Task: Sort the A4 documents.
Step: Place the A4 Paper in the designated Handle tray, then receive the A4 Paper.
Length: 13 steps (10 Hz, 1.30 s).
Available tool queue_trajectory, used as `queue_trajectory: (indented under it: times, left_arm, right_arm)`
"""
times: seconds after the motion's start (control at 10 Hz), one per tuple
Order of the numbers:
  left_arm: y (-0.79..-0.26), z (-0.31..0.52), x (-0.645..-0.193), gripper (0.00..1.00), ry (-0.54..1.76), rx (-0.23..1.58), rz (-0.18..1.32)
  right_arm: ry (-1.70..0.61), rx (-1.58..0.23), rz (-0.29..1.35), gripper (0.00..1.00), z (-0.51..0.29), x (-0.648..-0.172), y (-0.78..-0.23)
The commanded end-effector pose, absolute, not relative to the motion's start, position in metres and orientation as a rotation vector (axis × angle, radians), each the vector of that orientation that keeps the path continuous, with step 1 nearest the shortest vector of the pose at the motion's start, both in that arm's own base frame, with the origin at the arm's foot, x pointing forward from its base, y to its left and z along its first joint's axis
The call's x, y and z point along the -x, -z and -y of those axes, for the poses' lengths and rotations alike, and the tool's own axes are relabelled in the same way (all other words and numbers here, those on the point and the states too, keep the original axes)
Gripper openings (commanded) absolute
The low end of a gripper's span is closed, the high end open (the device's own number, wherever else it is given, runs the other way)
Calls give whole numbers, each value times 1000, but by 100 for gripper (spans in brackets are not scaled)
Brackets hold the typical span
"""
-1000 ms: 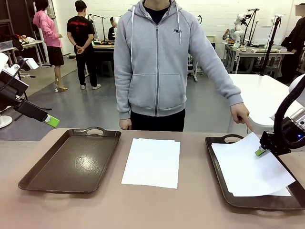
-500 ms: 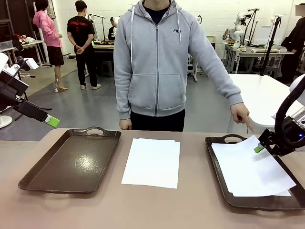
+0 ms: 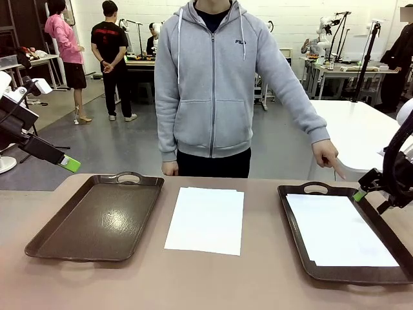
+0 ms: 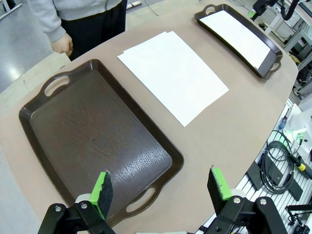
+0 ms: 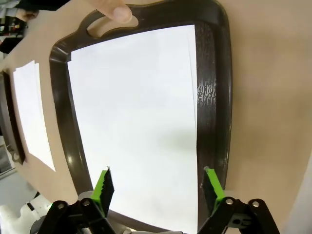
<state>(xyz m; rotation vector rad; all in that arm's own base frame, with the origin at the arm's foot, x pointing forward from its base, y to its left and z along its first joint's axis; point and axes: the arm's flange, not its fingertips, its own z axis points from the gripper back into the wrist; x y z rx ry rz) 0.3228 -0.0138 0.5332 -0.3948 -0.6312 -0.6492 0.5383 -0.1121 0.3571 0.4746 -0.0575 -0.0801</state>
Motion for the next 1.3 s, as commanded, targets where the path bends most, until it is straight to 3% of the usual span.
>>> queue_trajectory:
  times: [0.0, 1.2]
  left_arm:
    - [-533, 13, -323, 100, 650, 403, 632]
    - [-533, 13, -323, 100, 650, 403, 632]
  right_arm:
    - [106, -460, 63, 100, 107, -531, -358]
    - [81, -474, 62, 100, 112, -537, -360]
